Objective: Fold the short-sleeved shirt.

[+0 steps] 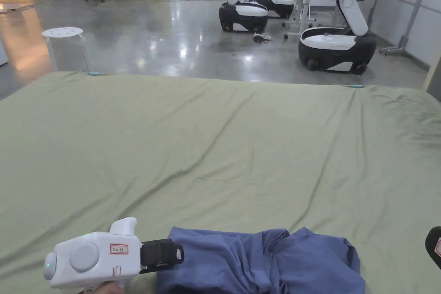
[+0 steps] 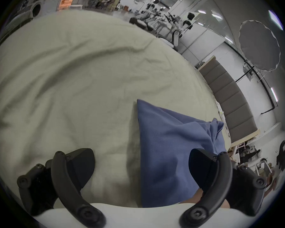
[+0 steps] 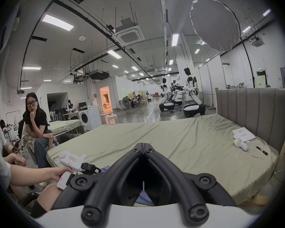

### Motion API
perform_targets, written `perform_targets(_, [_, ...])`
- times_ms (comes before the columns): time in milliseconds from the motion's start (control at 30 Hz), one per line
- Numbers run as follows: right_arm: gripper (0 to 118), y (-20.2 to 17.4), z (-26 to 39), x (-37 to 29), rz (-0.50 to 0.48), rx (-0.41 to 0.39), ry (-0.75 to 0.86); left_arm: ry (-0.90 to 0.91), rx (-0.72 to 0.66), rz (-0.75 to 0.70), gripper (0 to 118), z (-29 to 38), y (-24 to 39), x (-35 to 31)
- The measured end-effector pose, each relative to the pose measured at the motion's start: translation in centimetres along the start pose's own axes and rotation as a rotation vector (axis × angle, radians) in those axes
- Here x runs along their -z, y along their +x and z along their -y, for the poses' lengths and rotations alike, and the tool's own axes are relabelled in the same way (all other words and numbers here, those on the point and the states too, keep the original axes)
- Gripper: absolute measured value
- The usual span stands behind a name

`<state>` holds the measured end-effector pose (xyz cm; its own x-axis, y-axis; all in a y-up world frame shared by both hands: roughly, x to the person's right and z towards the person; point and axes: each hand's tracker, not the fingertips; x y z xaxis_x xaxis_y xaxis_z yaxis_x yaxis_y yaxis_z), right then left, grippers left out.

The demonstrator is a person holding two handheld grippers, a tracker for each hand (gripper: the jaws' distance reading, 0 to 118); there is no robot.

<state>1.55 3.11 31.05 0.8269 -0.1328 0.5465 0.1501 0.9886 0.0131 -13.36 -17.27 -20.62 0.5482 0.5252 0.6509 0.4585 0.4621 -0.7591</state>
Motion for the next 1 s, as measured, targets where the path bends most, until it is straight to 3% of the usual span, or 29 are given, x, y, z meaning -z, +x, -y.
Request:
perform_targets(133, [0,-0.3,-0.2,0.3,-0.006,-0.018,-0.005,0.018,0.087,0.061,117,-0.3,1.2,0.3])
perform_targets(233, [0,-0.3,-0.1,0.7,-0.015,-0.004,-0.002,-0.036,0.207,-0.051,113,0.1,2.7,1.3])
perform_targets(267, [0,-0.3,-0.1,0.8,-0.014,-0.002,-0.003,-0.025,0.235,-0.064,103,0.4,3.4,1.3])
perform_targets(300, [0,-0.2,0.0,0.8,-0.010,-0.001,-0.004,-0.012,0.255,-0.029,63,0.7,4.0,1.0])
perform_targets(367, [0,-0.1,0.2,0.9,-0.006,0.003,-0.008,0.063,0.198,0.098,50,1.0,4.5,-0.1])
perform_targets(400, [0,0.0,0.3,0.9,-0.005,0.006,-0.014,0.103,0.206,-0.087,45,0.9,4.9,-0.3])
perform_targets(433, [0,0.2,0.5,0.9,-0.001,0.009,-0.019,0.087,0.210,-0.053,29,0.8,4.5,-0.4])
perform_targets(567, [0,0.5,0.9,0.9,0.004,0.015,-0.030,0.079,0.065,0.133,10,0.5,1.6,-1.2])
perform_targets(667, [0,0.8,1.1,0.8,0.014,0.028,-0.031,0.097,0.081,0.167,10,0.6,2.3,-2.2])
perform_targets(733, [0,0.9,1.2,0.8,0.021,0.043,-0.033,0.074,0.006,0.306,10,0.3,2.0,-2.4])
perform_targets(800, [0,1.0,1.2,0.8,0.022,0.059,-0.029,0.080,-0.028,0.357,9,-0.2,2.2,-2.3])
perform_targets(900, [0,1.2,1.1,0.8,0.026,0.076,-0.024,0.128,0.047,0.206,9,-1.0,2.5,-3.3])
perform_targets(1000, [0,1.4,1.0,0.8,0.030,0.077,-0.020,0.121,0.015,0.217,9,-2.1,0.6,-4.4])
